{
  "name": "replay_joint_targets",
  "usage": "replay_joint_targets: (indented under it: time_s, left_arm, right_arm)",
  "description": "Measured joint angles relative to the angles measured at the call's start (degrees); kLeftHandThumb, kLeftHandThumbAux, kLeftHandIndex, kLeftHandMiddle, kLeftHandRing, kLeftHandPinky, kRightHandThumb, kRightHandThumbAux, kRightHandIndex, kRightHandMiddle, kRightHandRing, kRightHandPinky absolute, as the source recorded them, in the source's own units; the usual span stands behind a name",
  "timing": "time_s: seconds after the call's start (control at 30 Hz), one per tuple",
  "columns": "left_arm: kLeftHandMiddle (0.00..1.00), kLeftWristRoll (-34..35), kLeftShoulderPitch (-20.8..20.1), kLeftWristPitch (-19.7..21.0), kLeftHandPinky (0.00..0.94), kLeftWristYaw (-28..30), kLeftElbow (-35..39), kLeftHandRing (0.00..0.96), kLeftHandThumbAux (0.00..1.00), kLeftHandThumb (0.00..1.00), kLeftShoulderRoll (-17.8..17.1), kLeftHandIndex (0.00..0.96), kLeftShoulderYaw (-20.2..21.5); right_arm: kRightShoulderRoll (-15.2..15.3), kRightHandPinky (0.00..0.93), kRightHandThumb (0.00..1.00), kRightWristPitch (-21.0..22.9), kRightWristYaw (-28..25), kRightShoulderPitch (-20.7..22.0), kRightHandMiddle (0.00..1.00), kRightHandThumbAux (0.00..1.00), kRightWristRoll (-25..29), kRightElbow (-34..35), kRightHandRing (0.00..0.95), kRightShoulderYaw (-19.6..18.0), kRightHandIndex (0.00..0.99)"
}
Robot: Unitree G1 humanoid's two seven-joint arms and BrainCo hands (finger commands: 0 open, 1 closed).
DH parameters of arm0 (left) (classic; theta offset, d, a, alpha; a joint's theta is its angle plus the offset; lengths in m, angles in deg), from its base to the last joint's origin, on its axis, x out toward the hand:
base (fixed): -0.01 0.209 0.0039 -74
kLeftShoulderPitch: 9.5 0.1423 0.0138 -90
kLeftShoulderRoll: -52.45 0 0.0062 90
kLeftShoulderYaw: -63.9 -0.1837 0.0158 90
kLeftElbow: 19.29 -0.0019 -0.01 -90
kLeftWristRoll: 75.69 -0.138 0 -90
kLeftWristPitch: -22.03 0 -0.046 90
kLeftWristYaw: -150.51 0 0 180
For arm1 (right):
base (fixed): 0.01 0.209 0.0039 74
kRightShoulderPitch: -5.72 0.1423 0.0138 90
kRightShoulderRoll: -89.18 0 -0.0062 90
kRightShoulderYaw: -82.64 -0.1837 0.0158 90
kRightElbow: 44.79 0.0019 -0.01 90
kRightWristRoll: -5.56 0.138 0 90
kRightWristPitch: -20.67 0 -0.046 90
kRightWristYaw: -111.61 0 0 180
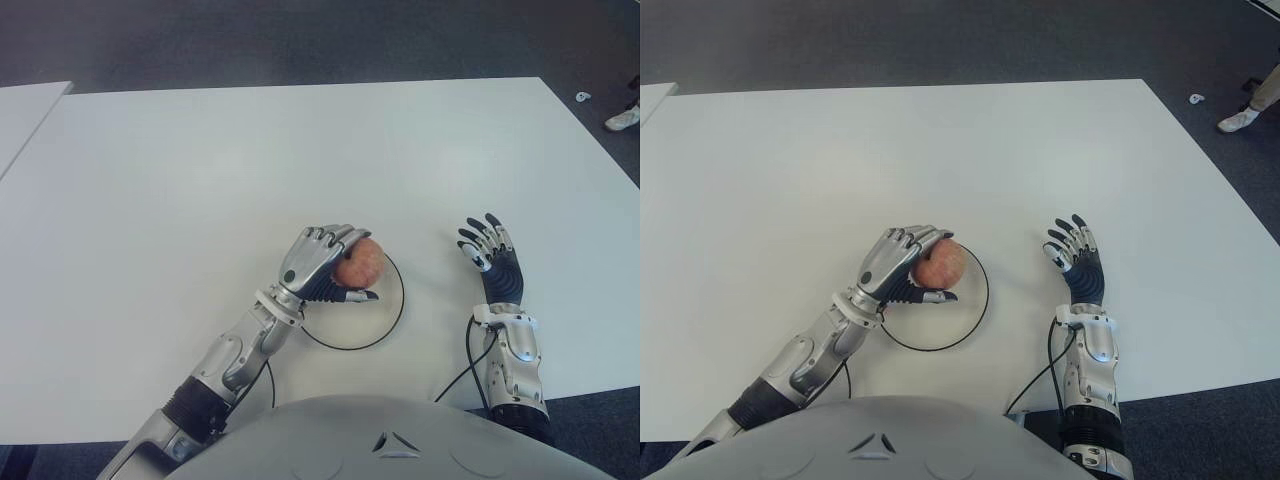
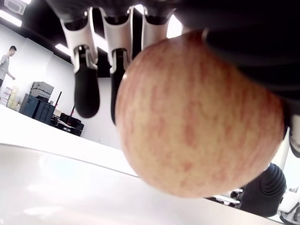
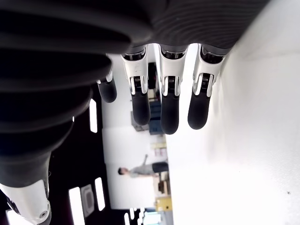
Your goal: Put the apples into the plate.
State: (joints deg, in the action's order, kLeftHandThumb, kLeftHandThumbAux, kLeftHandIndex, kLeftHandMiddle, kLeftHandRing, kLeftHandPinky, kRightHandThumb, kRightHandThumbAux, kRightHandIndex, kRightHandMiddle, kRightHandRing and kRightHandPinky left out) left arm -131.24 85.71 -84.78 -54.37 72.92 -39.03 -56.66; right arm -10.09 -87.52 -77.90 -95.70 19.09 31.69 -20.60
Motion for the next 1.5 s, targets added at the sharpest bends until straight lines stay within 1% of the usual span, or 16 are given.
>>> replay_joint_targets:
  time_s: [0.2,0.57,0.6,0.63,0.73,0.97,1.0,1.03,1.1,1.13,1.17,1.2,1.27,1.33,1.43,1.5]
  left_arm:
    - [0.527,0.62,0.14,-0.08,0.803,1.81,0.71,0.815,0.663,0.853,-0.19,0.406,0.11]
    - [0.54,3.96,0.67,-0.19,0.744,8.12,3.57,0.764,0.655,0.85,-0.65,0.424,0.52]
    - [0.623,4.06,0.67,-0.19,0.748,8.52,3.6,0.765,0.663,0.804,-0.69,0.432,0.58]
    - [0.677,4.28,0.67,-0.19,0.752,8.93,3.61,0.765,0.669,0.775,-0.73,0.438,0.62]
    - [0.74,4.56,0.67,-0.19,0.76,9.9,3.63,0.762,0.676,0.736,-0.81,0.443,0.76]
    - [0.727,5.96,0.67,-0.38,0.667,12.36,4.03,0.695,0.688,0.703,-1.21,0.439,0.98]
    - [0.718,6.02,0.67,-0.37,0.657,12.71,4.2,0.686,0.573,0.586,-1.3,0.465,1.04]
    - [0.713,6.02,0.68,-0.35,0.65,13.1,4.43,0.68,0.499,0.509,-1.38,0.481,1.12]
    - [0.689,5.94,0.7,-0.17,0.607,13.52,4.8,0.653,0.419,0.432,-1.51,0.477,1.25]
    - [0.649,5.89,0.73,0.1,0.55,13.71,5.02,0.606,0.38,0.393,-1.54,0.464,1.28]
    - [0.634,5.64,0.8,0.38,0.53,13.85,5.29,0.588,0.366,0.38,-1.56,0.459,1.35]
    - [0.56,5.36,0.89,0.7,0.437,14.0,5.68,0.501,0.335,0.34,-1.61,0.435,1.4]
    - [0.47,4.76,1.15,1.28,0.33,14.39,6.52,0.399,0.305,0.296,-1.74,0.404,1.51]
    - [0.343,4.19,1.43,1.78,0.188,14.77,7.31,0.265,0.275,0.242,-1.9,0.346,1.52]
    - [0.236,2.65,1.85,2.96,0.092,15.81,8.44,0.163,0.251,0.203,-2.03,0.268,1.5]
    - [0.186,1.68,2.25,3.85,0.069,16.67,9.22,0.12,0.24,0.185,-2.1,0.212,1.5]
  right_arm:
    - [0.01,0.299,0.368,0.0,-0.15,0.44,0.232,0.699,0.02,-0.46,0.264,-0.12,0.097]
    - [0.15,0.278,0.349,0.0,-0.17,0.99,0.225,0.722,-0.05,-1.02,0.259,-0.19,0.088]
    - [0.18,0.274,0.343,0.0,-0.17,1.02,0.221,0.722,-0.05,-1.06,0.255,-0.18,0.086]
    - [0.2,0.271,0.339,0.0,-0.17,1.04,0.219,0.723,-0.05,-1.08,0.252,-0.18,0.085]
    - [0.33,0.269,0.333,0.0,-0.18,1.07,0.215,0.723,-0.08,-1.17,0.249,-0.15,0.083]
    - [0.62,0.279,0.331,0.0,-0.18,1.49,0.209,0.719,-0.08,-1.64,0.248,-0.13,0.079]
    - [0.66,0.285,0.336,0.0,-0.18,1.56,0.21,0.72,-0.08,-1.71,0.25,-0.14,0.08]
    - [0.7,0.288,0.339,0.0,-0.18,1.63,0.211,0.721,-0.07,-1.79,0.252,-0.16,0.08]
    - [0.74,0.292,0.346,0.0,-0.17,1.78,0.214,0.723,-0.07,-1.93,0.256,-0.2,0.081]
    - [0.74,0.293,0.35,0.0,-0.18,1.84,0.216,0.724,-0.07,-1.98,0.258,-0.22,0.081]
    - [0.74,0.294,0.351,0.0,-0.18,1.9,0.216,0.724,-0.07,-2.03,0.259,-0.23,0.081]
    - [0.74,0.294,0.353,0.0,-0.18,1.95,0.217,0.723,-0.07,-2.08,0.261,-0.24,0.081]
    - [0.74,0.292,0.352,0.0,-0.18,2.08,0.218,0.722,-0.06,-2.21,0.262,-0.25,0.08]
    - [0.75,0.288,0.345,0.0,-0.18,2.18,0.217,0.72,-0.07,-2.3,0.262,-0.25,0.079]
    - [0.78,0.29,0.343,0.0,-0.18,2.26,0.218,0.723,-0.08,-2.4,0.263,-0.25,0.078]
    - [0.8,0.291,0.344,0.0,-0.18,2.31,0.22,0.724,-0.08,-2.44,0.265,-0.24,0.078]
